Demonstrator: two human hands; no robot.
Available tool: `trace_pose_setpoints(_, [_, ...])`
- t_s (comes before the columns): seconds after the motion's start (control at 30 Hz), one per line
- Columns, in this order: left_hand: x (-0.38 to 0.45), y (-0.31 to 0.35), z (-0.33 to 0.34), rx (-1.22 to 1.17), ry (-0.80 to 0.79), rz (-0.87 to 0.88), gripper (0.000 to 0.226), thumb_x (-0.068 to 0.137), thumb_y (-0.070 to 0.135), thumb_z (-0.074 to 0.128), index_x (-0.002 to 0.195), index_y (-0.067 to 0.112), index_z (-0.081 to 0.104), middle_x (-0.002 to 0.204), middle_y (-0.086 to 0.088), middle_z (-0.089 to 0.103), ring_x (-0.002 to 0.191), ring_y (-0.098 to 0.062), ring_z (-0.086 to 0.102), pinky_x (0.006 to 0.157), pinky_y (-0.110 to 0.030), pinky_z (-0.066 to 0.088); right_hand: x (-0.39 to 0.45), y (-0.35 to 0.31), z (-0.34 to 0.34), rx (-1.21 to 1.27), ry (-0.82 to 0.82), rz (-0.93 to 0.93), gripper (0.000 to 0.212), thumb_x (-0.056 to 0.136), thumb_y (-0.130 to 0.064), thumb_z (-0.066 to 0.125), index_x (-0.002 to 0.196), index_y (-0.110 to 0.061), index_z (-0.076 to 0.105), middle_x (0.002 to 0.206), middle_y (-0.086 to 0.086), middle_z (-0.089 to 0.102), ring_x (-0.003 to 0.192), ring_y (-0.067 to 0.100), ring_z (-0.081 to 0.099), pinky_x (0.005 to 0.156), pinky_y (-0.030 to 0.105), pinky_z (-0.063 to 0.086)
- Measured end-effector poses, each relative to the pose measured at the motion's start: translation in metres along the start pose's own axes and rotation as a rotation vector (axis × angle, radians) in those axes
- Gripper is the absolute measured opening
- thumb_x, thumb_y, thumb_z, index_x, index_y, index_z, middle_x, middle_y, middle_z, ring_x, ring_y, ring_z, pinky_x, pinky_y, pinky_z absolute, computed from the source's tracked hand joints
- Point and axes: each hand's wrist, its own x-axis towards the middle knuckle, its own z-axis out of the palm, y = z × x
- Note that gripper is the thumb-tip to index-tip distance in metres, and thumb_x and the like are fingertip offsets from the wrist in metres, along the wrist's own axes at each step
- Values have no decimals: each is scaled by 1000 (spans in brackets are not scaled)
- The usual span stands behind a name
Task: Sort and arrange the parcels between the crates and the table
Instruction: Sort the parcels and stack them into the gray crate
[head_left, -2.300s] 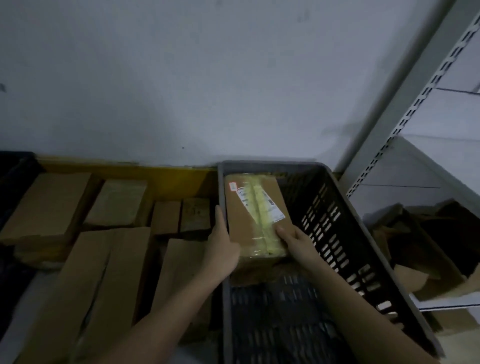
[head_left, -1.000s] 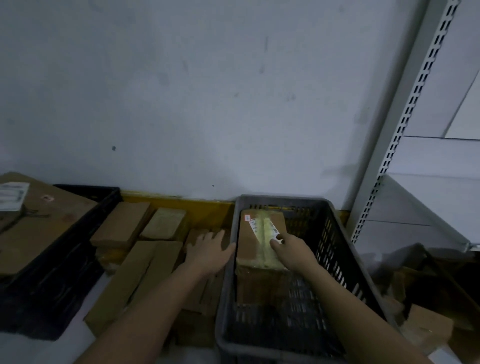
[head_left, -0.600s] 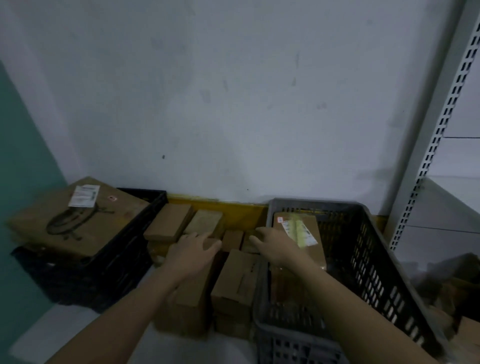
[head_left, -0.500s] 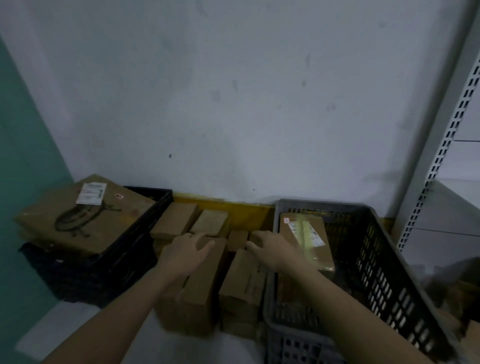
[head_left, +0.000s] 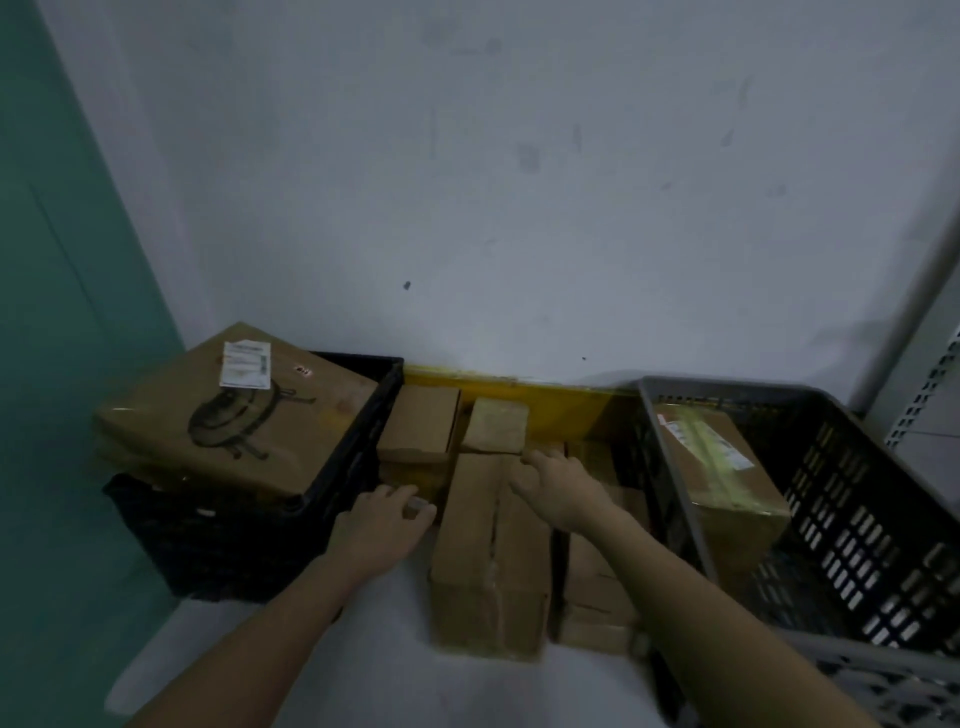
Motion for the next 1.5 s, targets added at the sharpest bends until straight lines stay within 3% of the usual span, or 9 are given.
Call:
trace_pose_setpoints(0.27, [16, -22, 2, -175, -17, 120, 63, 98, 61, 38, 150, 27, 34, 149, 0, 40, 131, -21, 44, 104, -40, 43, 3, -20, 41, 181, 93, 206, 59, 100, -47, 48, 151, -19, 35, 151, 6, 43, 129, 26, 50, 103, 40, 46])
trace_pose_setpoints(0.5, [0, 2, 37, -605, -347, 29, 71, 101, 37, 53, 157, 20, 13, 157, -1, 31, 140, -19, 35, 106, -26, 33, -19, -8, 97, 312, -5, 349, 79, 94, -44, 59, 154, -11, 20, 150, 15, 37, 127, 31, 49, 102, 43, 47])
trace_pose_setpoints(0.63, [-7, 0, 54, -783, -422, -20, 58, 100, 33, 56, 151, 26, 29, 148, 3, 44, 118, -14, 49, 101, -28, 42, -24, -10, 115, 336, 50, 373, 64, 97, -38, 56, 146, -6, 30, 145, 17, 42, 128, 34, 46, 105, 47, 46])
trace_pose_setpoints(0.83, [-1, -6, 68, -802, -415, -218, 82, 95, 46, 60, 158, 20, 15, 155, -4, 37, 133, -24, 46, 106, -39, 45, -29, -16, 121, 267, 91, 469, 52, 96, -18, 57, 141, -5, 36, 147, 18, 37, 135, 35, 37, 108, 44, 40])
trace_pose_setpoints(0.93, [-7, -10, 70, -734, -458, -207, 57, 99, 46, 53, 148, 22, 37, 138, 1, 52, 111, -17, 55, 89, -31, 50, -34, -9, 117, 381, 41, 531, 29, 98, -24, 56, 122, -7, 51, 128, 19, 51, 118, 32, 54, 101, 42, 50])
trace_pose_setpoints(1.03, [-7, -17, 67, -704, -385, -291, 46, 100, 46, 51, 136, 18, 42, 118, 2, 52, 96, -16, 54, 83, -33, 47, -39, 4, 117, 537, -69, 487, 18, 98, -30, 56, 93, -13, 56, 99, 9, 63, 86, 22, 63, 86, 41, 59])
trace_pose_setpoints(1.2, [-8, -24, 74, -820, -245, -299, 55, 87, 46, 70, 128, 14, 51, 115, -3, 64, 99, -20, 65, 82, -36, 56, -59, -11, 127, 904, -102, 406, 59, 94, -25, 61, 142, -19, 27, 130, 3, 52, 113, 23, 57, 93, 40, 53])
trace_pose_setpoints(1.33, [-12, -23, 50, -813, -14, -250, 37, 90, 44, 67, 116, 21, 55, 106, 1, 63, 92, -18, 64, 76, -35, 55, -57, -30, 113, 962, 56, 370, 57, 96, -30, 58, 146, -23, 30, 135, 3, 54, 116, 25, 59, 101, 50, 51])
trace_pose_setpoints(1.5, [-3, -23, -10, -932, 88, -221, 25, 96, 34, 60, 101, 10, 63, 106, -7, 64, 87, -18, 59, 65, -30, 45, -52, -49, 70, 920, 206, 280, 49, 95, -40, 54, 140, -29, 39, 122, -6, 61, 99, 15, 64, 89, 43, 57])
